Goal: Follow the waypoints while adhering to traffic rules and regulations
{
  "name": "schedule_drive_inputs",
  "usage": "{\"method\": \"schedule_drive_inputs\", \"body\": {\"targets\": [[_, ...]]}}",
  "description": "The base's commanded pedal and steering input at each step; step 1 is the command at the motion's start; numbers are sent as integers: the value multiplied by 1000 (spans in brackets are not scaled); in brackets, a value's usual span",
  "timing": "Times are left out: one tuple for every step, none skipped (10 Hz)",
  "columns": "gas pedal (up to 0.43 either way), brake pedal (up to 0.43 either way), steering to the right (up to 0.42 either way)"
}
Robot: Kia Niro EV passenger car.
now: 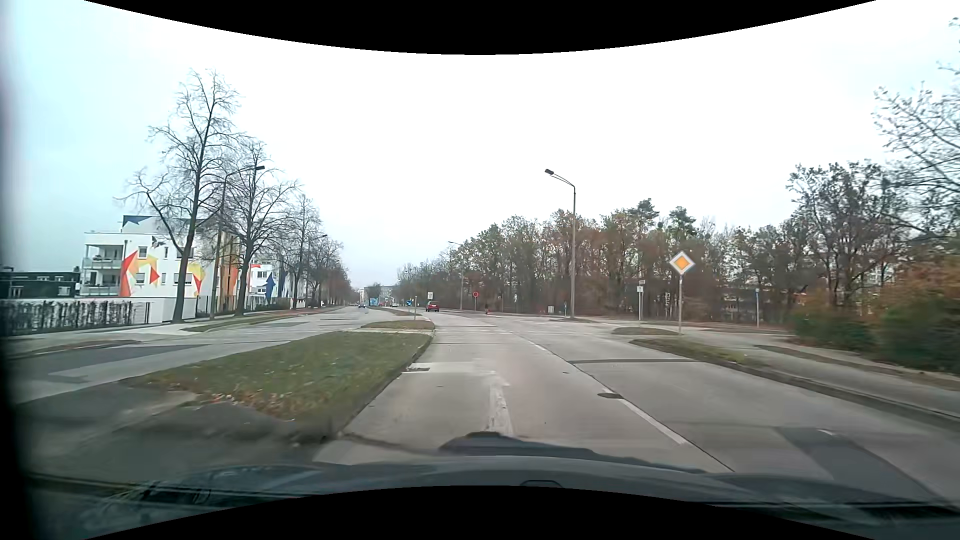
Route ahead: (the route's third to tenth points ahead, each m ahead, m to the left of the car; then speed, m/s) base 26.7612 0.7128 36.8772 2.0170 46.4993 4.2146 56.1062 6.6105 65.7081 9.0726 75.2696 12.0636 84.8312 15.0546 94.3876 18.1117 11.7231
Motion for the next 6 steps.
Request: {"method": "schedule_drive_inputs", "body": {"targets": [[169,0,-32],[157,0,-31],[157,0,-28],[157,0,-27],[157,0,-28],[157,0,-27]]}}
